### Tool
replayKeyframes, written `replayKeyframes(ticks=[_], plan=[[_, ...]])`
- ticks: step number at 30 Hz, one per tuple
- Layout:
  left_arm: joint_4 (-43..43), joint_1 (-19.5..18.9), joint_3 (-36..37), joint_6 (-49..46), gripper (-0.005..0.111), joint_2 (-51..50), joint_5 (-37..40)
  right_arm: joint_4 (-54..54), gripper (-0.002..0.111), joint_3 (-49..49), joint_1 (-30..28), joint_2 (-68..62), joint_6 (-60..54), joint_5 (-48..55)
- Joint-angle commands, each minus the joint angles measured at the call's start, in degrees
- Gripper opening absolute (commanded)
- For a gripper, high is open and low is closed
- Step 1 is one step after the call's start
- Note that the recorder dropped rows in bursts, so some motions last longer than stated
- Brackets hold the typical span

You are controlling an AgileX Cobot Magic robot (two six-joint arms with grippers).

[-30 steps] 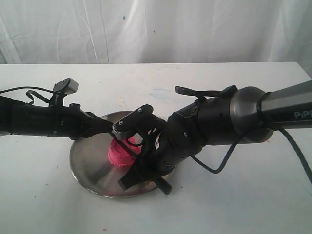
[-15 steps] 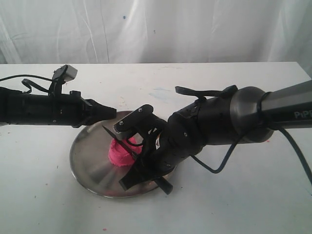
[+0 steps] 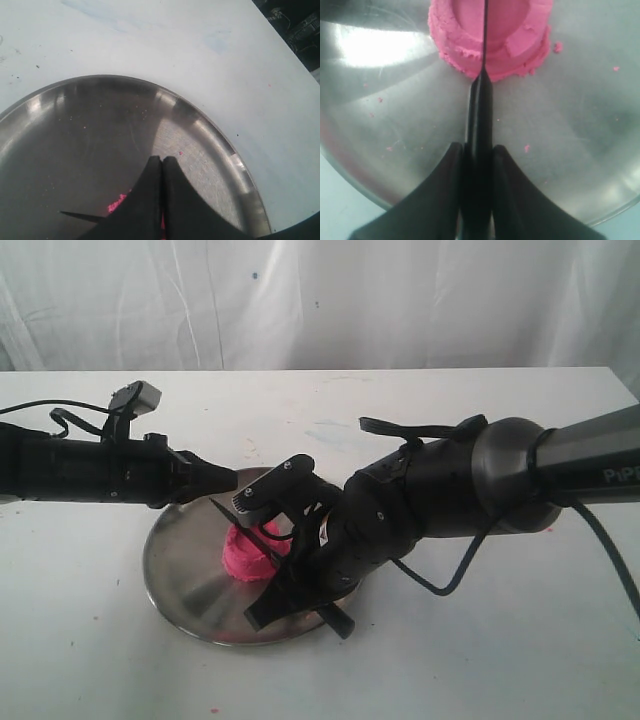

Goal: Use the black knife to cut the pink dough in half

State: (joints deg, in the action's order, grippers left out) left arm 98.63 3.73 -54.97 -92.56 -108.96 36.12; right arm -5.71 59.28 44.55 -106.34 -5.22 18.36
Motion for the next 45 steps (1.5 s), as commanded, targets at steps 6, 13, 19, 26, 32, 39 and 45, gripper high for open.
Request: replayKeyframes(ticks=[6, 13, 19, 26, 32, 39, 45], plan=[[1.31, -0.13, 0.22, -0.41, 0.0, -1.76, 0.62, 0.15, 0.0, 0.09, 0.09, 0.08, 0.7, -0.35], [1.31, -0.13, 0.22, -0.41, 0.0, -3.77, 1.12, 0.29, 0.0, 0.09, 0.09, 0.08, 0.96, -0.35], [1.31, -0.13, 0.22, -0.41, 0.0, -3.77, 0.5, 0.29, 0.0, 0.09, 0.09, 0.08, 0.97, -0.47], [1.31, -0.13, 0.22, -0.41, 0.0, -4.42, -0.1, 0.29, 0.0, 0.09, 0.09, 0.08, 0.97, -0.47], [1.31, -0.13, 0.22, 0.08, 0.0, -5.73, 0.12, 0.29, 0.0, 0.09, 0.09, 0.08, 0.97, -0.47], [1.31, -0.13, 0.22, 0.08, 0.0, -5.73, 1.11, 0.29, 0.0, 0.09, 0.09, 0.08, 0.97, -0.47], [1.31, -0.13, 0.22, 0.08, 0.0, -5.73, 0.51, 0.29, 0.0, 0.09, 0.09, 0.5, 0.86, -0.35]])
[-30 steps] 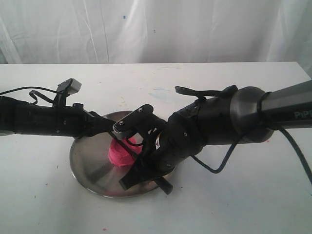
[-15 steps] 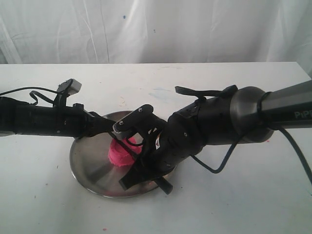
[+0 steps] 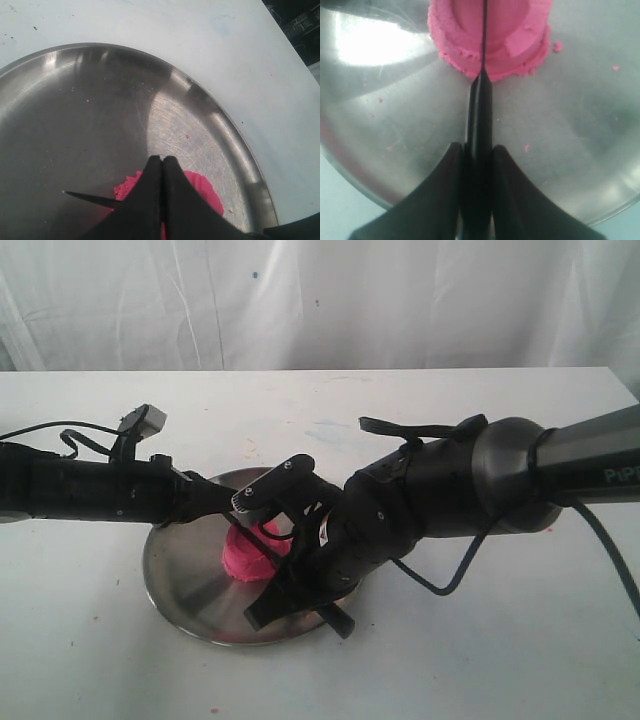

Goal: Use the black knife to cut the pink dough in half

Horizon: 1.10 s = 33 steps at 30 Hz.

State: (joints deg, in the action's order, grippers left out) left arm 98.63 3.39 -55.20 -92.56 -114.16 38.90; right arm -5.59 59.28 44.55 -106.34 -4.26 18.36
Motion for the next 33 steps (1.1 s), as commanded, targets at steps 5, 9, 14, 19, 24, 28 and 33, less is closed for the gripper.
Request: replayKeyframes(ticks=[5, 9, 14, 19, 24, 28, 33], plan=[[1.31, 0.21, 0.45, 0.08, 0.0, -0.53, -2.74, 0.17, 0.0, 0.09, 0.09, 1.55, -0.22, -0.35], [1.31, 0.21, 0.45, 0.08, 0.0, -0.63, -3.54, 0.17, 0.0, 0.09, 0.09, 1.53, -0.22, -0.24], [1.31, 0.21, 0.45, 0.08, 0.0, -1.19, -4.47, 0.17, 0.0, 0.09, 0.09, 1.57, -0.22, -0.1], [1.31, 0.21, 0.45, 0.22, 0.0, -1.61, -2.77, 0.17, 0.0, 0.09, 0.09, 1.57, -0.49, -0.22], [1.31, 0.21, 0.34, 0.22, 0.0, -1.61, -1.45, 0.17, 0.0, 0.09, 0.09, 0.4, -0.46, 0.67], [1.31, 0.21, 0.34, 0.22, 0.0, -1.61, -1.31, 0.17, 0.0, 0.09, 0.09, -0.13, -0.46, 0.0], [1.31, 0.21, 0.24, 0.22, 0.0, -1.61, -0.73, 0.17, 0.0, 0.09, 0.09, -0.23, -0.46, -0.7]])
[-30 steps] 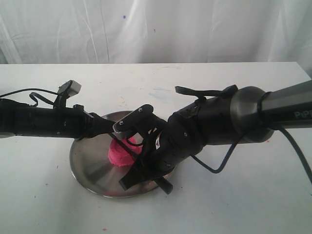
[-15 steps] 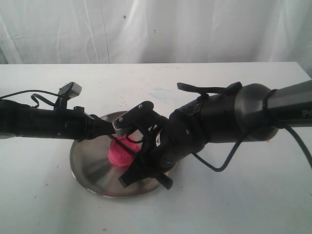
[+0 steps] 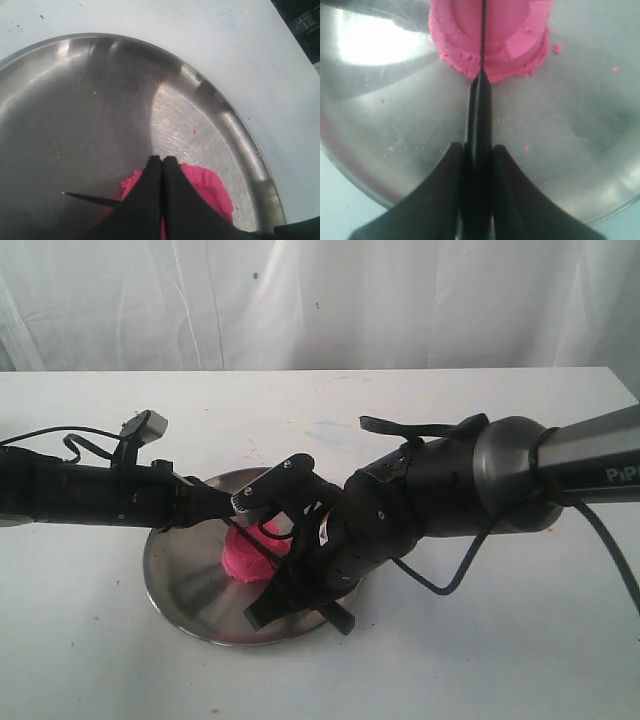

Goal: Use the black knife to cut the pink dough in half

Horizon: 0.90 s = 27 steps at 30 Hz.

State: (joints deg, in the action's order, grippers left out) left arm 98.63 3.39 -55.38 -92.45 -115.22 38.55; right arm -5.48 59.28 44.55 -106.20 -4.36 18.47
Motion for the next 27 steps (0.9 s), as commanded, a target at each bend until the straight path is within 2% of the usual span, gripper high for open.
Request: replayKeyframes(ticks=[1, 6, 27], plan=[[1.31, 0.21, 0.29, 0.11, 0.0, -0.54, 0.04, 0.06, 0.0, 0.09, 0.09, -0.36, -0.35, -0.82], [1.31, 0.21, -0.06, 0.99, 0.0, 0.35, 1.7, 0.06, 0.0, 0.09, 0.09, -0.63, -0.35, -0.85], [0.74, 0.21, -0.06, 1.33, 0.0, 0.78, -0.48, 0.06, 0.0, 0.09, 0.09, -1.25, -0.35, -0.85]])
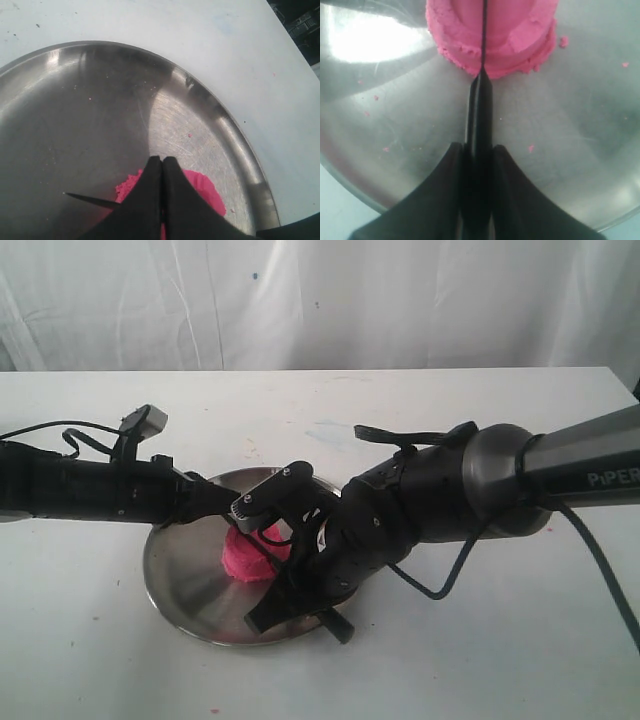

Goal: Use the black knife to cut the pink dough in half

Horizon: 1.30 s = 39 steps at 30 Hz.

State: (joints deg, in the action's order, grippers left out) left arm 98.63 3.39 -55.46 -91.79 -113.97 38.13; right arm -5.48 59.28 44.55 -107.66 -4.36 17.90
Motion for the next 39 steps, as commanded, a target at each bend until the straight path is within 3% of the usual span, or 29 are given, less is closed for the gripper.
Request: replayKeyframes(ticks=[1, 39], plan=[[0.74, 0.21, 0.03, 0.67, 0.0, -0.7, -0.06, 0.06, 0.0, 0.09, 0.09, 0.21, -0.35, -0.27], [0.27, 0.21, 0.03, 0.56, 0.0, -3.62, -0.16, 0.39, 0.0, 0.3, 0.09, 0.49, -0.35, 0.3]])
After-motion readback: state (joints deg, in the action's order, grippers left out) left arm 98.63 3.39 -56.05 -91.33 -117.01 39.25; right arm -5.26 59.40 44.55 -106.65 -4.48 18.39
